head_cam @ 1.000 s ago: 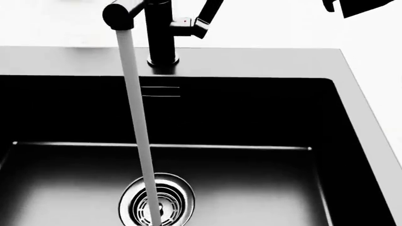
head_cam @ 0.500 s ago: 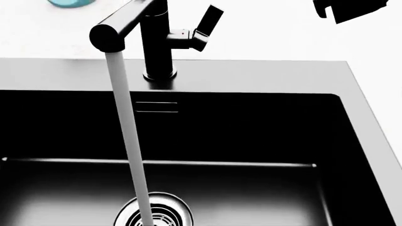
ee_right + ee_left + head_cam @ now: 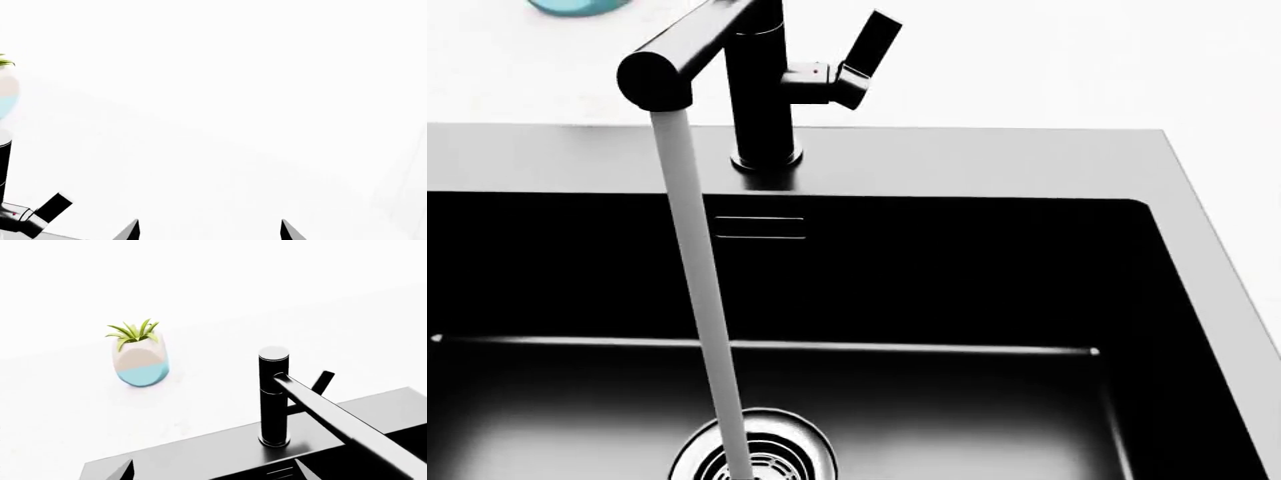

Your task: Pick the cucumbers and broccolis from the sink and place them in one bowl. Place the apricot in the other bowl. Then turn off the sink faucet.

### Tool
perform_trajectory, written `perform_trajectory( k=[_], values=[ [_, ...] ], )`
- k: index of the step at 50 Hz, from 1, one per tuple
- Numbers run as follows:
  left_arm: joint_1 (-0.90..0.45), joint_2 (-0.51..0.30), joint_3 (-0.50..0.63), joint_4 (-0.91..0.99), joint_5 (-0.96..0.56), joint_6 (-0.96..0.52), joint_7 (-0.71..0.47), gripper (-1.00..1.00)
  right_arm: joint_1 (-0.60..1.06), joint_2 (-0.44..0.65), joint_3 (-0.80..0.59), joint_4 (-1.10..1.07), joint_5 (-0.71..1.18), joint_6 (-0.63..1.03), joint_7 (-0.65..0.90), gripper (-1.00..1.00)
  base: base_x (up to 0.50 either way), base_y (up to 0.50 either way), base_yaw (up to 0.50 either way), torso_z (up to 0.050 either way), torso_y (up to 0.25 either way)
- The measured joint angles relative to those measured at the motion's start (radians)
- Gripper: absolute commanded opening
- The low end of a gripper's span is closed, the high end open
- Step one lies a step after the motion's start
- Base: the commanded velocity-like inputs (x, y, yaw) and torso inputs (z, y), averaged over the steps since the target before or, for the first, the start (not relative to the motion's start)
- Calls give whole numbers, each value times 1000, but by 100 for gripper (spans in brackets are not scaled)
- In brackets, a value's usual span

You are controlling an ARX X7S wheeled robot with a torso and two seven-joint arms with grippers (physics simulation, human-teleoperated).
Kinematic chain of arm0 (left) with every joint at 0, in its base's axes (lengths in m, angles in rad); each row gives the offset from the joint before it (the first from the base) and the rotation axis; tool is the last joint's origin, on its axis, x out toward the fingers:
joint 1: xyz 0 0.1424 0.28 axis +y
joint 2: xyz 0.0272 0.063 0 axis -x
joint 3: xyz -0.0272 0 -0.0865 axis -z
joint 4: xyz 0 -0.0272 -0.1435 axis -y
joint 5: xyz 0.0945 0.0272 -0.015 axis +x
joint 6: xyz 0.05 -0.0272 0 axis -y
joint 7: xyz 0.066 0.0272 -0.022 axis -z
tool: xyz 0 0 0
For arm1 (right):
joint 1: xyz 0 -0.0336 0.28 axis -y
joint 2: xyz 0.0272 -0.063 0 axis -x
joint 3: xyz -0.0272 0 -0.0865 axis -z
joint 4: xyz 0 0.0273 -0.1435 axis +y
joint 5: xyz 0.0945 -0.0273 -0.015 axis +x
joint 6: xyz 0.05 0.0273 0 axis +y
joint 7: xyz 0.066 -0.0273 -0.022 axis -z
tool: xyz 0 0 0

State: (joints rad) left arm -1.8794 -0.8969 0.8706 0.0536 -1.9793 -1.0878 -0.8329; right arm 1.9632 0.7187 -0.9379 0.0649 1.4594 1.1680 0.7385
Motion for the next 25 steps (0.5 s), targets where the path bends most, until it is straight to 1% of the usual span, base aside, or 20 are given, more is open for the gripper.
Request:
perform_trajectory(
  k=[25],
  values=[
    [-12,-1,6,-1,1,-15,-3,100,9,-135,-109,293,-227,-108,-201,100,0,0,0,13,-111]
  ],
)
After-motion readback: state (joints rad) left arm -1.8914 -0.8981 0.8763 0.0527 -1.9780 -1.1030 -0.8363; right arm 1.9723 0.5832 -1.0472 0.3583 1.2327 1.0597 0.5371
